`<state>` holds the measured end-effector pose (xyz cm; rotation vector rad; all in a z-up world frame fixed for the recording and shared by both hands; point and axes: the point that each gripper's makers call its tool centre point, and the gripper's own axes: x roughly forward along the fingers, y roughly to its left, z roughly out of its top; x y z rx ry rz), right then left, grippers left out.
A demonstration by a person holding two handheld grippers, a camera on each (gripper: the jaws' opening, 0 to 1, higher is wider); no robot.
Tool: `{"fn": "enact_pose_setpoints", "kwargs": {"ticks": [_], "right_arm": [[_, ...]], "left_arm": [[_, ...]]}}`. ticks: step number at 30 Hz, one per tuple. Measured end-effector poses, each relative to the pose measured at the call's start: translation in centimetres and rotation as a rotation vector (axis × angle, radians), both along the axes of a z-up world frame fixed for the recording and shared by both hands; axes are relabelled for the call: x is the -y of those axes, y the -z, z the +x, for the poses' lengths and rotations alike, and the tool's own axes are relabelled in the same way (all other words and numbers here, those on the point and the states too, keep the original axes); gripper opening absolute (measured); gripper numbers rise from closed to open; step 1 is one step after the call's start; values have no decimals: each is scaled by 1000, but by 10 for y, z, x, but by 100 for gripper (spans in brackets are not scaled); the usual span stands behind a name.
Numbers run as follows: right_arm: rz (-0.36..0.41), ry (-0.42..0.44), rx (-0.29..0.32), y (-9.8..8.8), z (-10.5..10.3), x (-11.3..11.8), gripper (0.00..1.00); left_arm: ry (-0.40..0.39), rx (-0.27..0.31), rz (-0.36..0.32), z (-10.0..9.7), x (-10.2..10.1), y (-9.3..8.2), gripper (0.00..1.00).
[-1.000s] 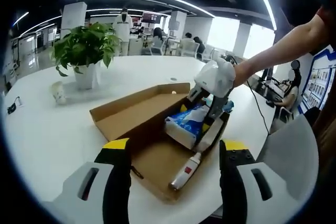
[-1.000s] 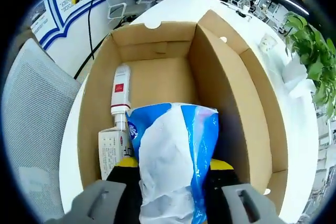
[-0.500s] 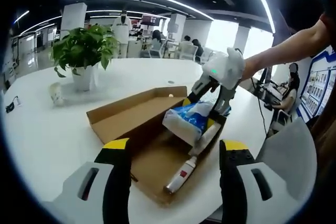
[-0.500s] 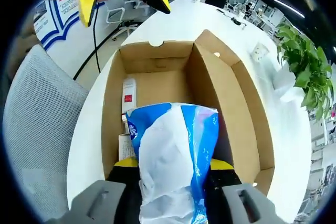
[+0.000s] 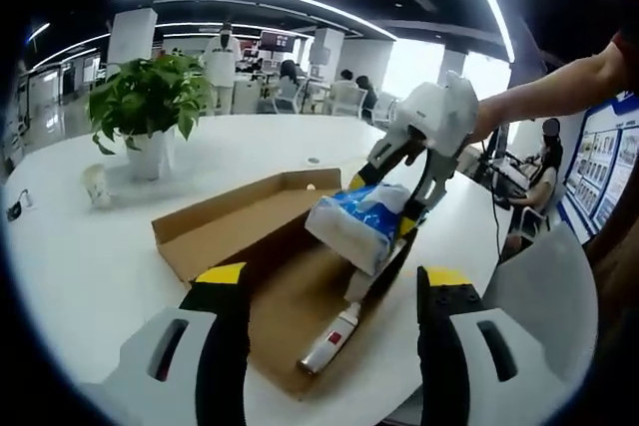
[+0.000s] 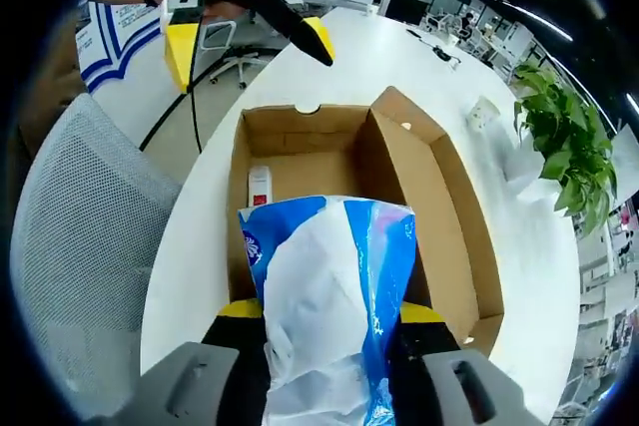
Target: Operate the shoe box by opening the lid, removing the specified soft item, and placing it in the target area until the item is outside and the box remains undamaged.
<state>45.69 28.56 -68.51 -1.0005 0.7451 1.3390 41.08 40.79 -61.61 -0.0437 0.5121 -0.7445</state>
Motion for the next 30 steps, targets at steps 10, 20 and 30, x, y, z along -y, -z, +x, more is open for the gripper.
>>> {"fn": "enact_pose_setpoints", "kwargs": {"ticks": [10,20,30], "right_arm": [[11,56,16,-12,-5,24,43],[4,142,19,-14,-8,67,44],[-26,210,5,-10,-17,114,44]], "left_arm": [[19,1,-1,-7,12,-1,68],[52,-1,8,-13,29,0,68],[73,-13,25,-17,36,3,68]]}}
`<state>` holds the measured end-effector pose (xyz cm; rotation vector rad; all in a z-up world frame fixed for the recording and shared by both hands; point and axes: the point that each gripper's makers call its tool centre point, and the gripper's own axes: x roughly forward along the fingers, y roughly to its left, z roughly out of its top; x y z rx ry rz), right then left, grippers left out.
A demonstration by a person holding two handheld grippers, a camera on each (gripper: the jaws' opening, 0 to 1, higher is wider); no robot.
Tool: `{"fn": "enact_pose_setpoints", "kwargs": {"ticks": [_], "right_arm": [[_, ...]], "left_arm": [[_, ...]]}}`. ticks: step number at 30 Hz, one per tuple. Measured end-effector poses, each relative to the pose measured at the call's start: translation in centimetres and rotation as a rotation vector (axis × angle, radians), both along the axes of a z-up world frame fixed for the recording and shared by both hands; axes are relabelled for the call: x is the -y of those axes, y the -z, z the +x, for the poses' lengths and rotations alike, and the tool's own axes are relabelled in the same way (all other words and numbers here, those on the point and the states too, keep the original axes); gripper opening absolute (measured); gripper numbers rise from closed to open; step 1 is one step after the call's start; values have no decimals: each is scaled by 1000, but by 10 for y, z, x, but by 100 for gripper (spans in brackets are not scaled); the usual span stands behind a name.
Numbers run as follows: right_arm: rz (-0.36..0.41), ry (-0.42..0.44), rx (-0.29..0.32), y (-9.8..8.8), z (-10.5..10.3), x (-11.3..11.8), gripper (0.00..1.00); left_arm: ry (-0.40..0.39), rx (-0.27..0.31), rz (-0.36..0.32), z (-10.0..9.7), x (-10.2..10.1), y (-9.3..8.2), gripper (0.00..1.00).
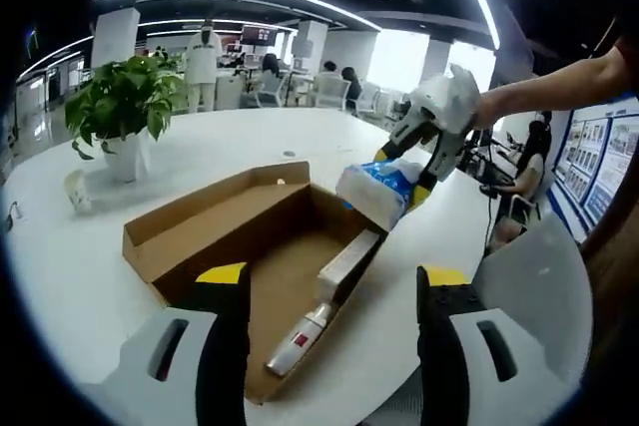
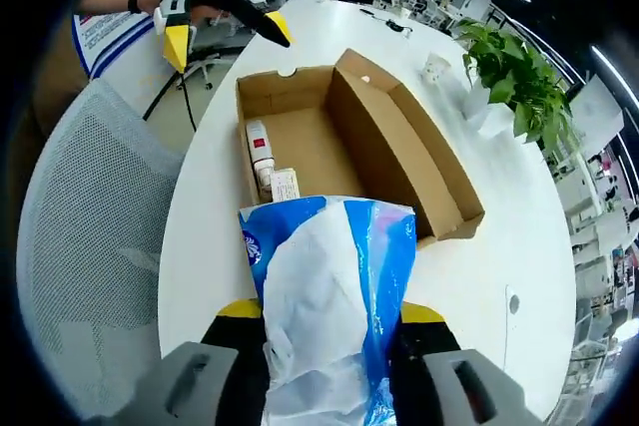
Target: Operate the shoe box by opening the lid, removing the specified soft item, and placing it in the target area until the item is outside and the box remains undamaged.
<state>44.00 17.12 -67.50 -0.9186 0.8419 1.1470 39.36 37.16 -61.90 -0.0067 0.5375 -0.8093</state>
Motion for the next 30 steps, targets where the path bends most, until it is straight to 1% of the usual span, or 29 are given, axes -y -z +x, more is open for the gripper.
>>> {"fn": "enact_pose_setpoints", "kwargs": {"ticks": [3,6,8,11,15,16,20,24,30], "right_arm": [[-8,26,-11,3,-6,18,44],[-34,47,-24,11,-15,42,44],[-41,65,-30,14,-18,54,44],[-49,105,-44,20,-28,79,44],[-87,145,-61,29,-42,114,45],[-92,147,-61,30,-43,118,45],[-121,188,-71,39,-53,151,45],[-137,217,-77,44,-60,174,45],[-152,255,-81,51,-64,196,45]], "left_arm": [[4,-1,7,0,1,0,68],[9,-6,12,-1,3,1,68],[17,-9,15,-4,8,1,68],[29,-11,24,-8,14,2,68],[43,-19,33,-13,20,4,68],[49,-20,37,-14,22,5,68],[53,-20,42,-14,23,3,67],[56,-21,50,-13,25,3,67],[66,-23,69,-13,28,3,67]]}}
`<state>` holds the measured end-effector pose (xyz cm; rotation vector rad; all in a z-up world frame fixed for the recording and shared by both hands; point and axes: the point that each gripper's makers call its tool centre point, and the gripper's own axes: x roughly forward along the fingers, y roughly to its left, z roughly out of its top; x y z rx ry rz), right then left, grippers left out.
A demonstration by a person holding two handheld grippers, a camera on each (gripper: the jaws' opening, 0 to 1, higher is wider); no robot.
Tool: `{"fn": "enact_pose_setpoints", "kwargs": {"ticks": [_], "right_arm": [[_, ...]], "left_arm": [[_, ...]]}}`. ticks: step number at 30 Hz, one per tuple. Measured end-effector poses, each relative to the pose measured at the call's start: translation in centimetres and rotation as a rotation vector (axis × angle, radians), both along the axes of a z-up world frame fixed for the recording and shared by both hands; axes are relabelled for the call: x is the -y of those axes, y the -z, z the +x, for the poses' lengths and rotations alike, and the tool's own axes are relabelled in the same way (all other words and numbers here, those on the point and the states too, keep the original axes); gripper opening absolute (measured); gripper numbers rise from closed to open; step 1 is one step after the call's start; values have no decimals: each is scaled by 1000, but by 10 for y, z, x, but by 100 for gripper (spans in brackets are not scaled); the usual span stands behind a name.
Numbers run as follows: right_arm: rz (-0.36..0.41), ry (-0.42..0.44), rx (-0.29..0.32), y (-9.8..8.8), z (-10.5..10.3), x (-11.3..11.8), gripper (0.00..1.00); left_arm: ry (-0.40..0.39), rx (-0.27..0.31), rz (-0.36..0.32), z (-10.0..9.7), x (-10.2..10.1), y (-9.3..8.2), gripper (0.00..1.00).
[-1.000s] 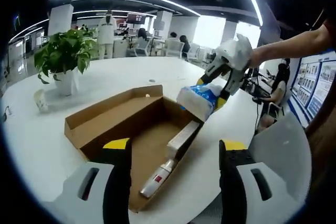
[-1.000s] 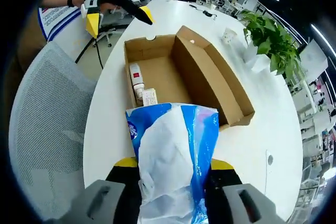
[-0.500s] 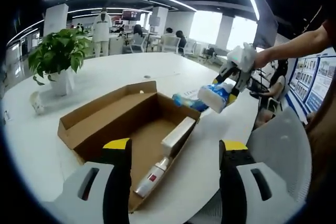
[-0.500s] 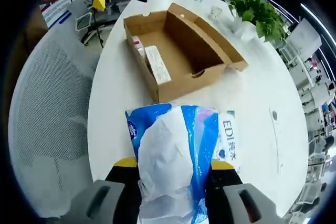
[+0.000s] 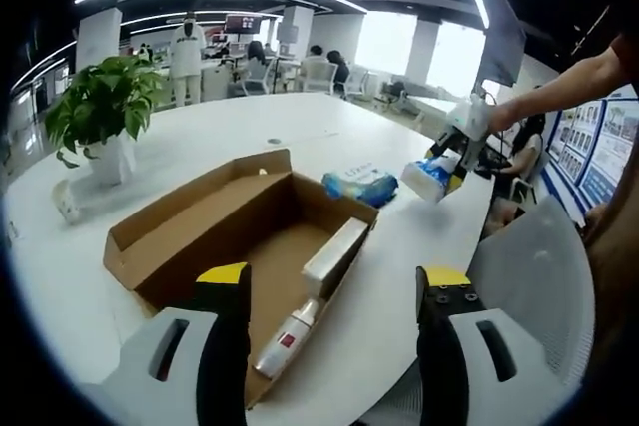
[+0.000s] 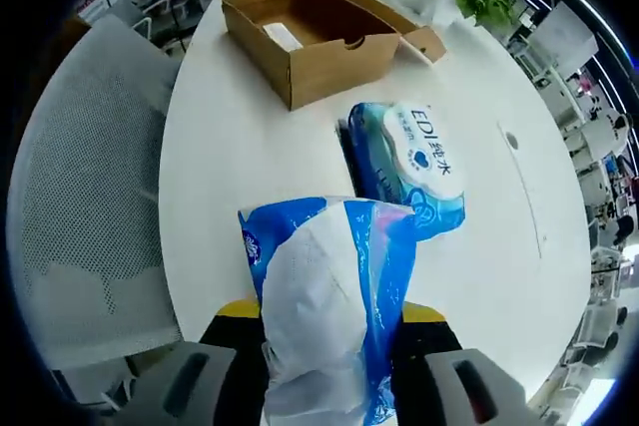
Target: Operate the shoe box by opening the lid, removing the specified soft item, and placing it in the target area until the item is outside and the box remains undamaged.
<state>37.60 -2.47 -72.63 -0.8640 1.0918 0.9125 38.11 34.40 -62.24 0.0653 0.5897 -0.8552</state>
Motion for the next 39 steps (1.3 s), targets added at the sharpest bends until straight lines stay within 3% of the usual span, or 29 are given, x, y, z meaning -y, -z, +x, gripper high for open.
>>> {"fn": "enact_pose_setpoints", "kwargs": {"ticks": [5,20,35,39], "right_arm": [[-19,-4,-6,5,4,14,46],[-42,12,15,12,48,51,48],[-54,-23,21,20,92,53,48],[-60,-34,14,23,96,53,48]], "left_arm": [[-6,0,5,2,0,-1,67],[-48,-23,46,-1,-12,4,67],[-102,-32,66,2,-25,5,67],[-108,-37,77,3,-28,7,67]]}}
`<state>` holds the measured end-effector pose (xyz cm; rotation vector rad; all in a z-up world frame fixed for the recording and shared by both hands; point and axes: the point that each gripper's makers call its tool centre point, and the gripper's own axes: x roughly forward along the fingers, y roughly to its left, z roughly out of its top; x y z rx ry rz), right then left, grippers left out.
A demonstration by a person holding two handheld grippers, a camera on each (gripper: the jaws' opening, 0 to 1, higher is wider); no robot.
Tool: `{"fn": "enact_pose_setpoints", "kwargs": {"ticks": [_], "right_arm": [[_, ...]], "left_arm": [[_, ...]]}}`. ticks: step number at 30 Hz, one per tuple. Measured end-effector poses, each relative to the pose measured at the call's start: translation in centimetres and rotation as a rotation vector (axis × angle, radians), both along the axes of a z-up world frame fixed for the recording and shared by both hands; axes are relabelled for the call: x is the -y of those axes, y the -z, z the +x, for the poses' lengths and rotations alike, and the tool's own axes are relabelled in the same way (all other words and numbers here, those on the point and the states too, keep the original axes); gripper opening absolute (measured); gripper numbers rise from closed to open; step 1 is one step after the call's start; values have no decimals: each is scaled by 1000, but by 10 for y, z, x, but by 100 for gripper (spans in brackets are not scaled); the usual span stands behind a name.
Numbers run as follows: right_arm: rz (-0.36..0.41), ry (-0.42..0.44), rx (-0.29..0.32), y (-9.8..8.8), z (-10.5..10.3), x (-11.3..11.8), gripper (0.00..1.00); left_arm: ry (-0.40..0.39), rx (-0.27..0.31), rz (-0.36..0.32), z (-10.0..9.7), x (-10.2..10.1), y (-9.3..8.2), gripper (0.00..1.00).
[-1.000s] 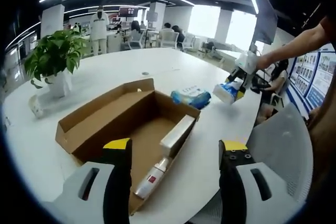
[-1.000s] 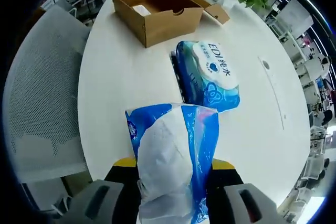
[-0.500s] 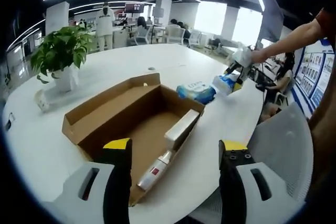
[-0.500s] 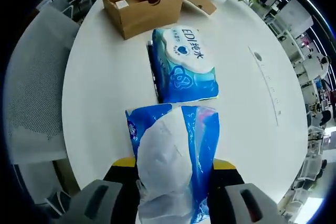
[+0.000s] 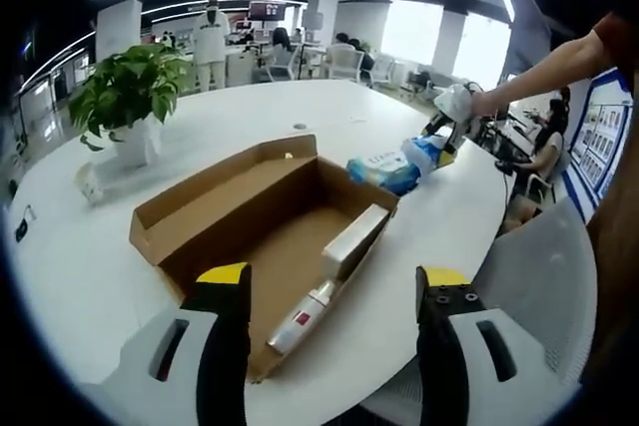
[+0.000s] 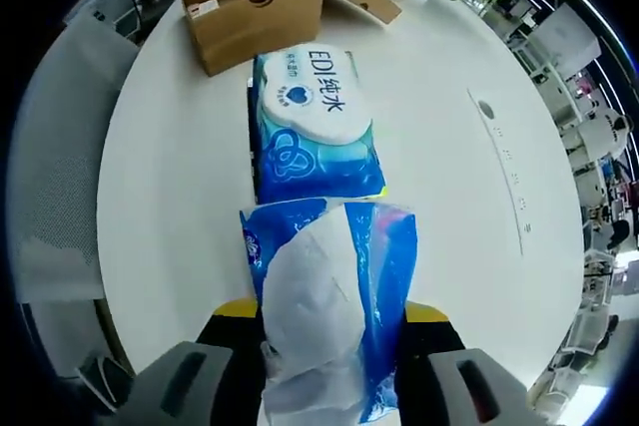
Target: Operate the shoe box by opening the lid, removing the specified soft item, and placing it in the target area until the item is outside and the box remains undamaged.
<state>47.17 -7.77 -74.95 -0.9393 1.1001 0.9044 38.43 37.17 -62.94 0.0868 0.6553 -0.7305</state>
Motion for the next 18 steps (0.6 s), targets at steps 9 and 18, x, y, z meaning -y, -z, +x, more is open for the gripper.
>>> {"fn": "enact_pose_setpoints", "kwargs": {"ticks": [9,18], "right_arm": [[-12,-25,-11,10,6,3,41],[0,-27,-13,11,10,2,41]], "left_arm": [[-3,-13,16,0,-2,5,67],[7,-18,19,0,4,7,67]]}}
